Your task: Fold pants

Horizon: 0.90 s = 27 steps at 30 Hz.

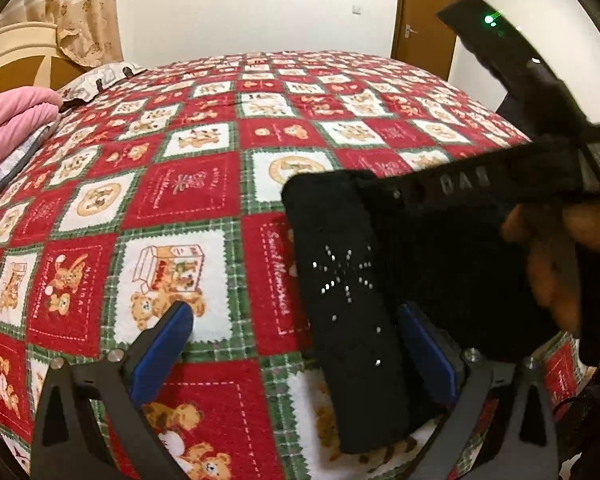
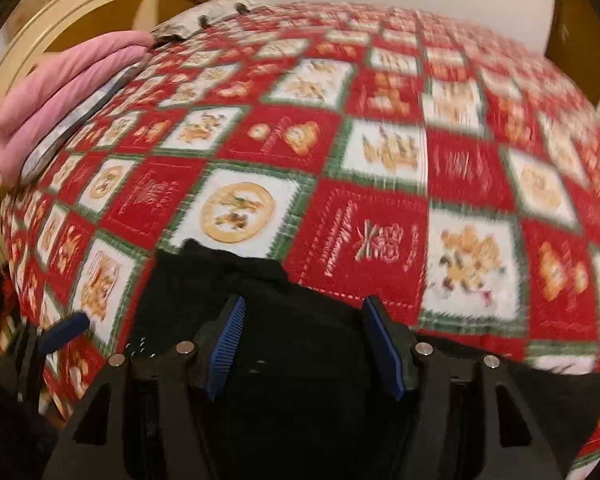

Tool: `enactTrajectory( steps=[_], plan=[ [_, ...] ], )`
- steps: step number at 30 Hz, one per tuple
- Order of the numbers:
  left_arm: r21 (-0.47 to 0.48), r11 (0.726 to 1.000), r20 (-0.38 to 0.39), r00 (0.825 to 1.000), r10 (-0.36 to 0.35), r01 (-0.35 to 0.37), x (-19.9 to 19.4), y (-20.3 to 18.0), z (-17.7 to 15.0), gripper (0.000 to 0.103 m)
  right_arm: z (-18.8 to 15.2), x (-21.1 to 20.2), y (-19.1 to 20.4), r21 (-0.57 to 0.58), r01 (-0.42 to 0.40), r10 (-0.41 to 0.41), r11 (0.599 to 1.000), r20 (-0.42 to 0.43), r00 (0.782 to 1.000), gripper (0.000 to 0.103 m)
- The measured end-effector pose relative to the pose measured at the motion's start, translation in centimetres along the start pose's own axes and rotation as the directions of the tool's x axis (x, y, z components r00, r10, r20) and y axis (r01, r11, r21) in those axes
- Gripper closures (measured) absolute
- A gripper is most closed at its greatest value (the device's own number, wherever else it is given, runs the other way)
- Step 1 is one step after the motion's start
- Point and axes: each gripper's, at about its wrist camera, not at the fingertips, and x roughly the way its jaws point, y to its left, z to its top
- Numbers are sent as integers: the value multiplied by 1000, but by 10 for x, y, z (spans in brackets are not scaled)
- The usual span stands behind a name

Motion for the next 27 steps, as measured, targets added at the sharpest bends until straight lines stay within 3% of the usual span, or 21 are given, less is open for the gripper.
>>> enactTrajectory(
  steps=[4,8,12,16,21,27],
  plan=[
    [-10,1000,-3,1000,-21,21,1,2,-1,0,-8,-17,-7,13,-24,23,1000,61,998,35],
    [-15,999,-2,1000,-31,31,-1,2,0,0,-25,-56,-19,4,1,-2,1000,137,991,34],
    [-16,999,3,999,-44,44,-3,0,1,0,-58,-104,-67,93,61,-80,994,218,973,33],
    [-19,998,-1,998,-61,61,0,-4,1,0,-94,-128,-121,213,108,-155,971,216,964,33],
    [-19,996,3,996,-84,84,3,-11,3,0,-131,-119,-165,303,62,-120,951,177,977,33],
    [-50,991,5,992,-123,123,7,-11,5,0,-138,-118,-159,290,-15,-57,957,239,969,33]
  ],
)
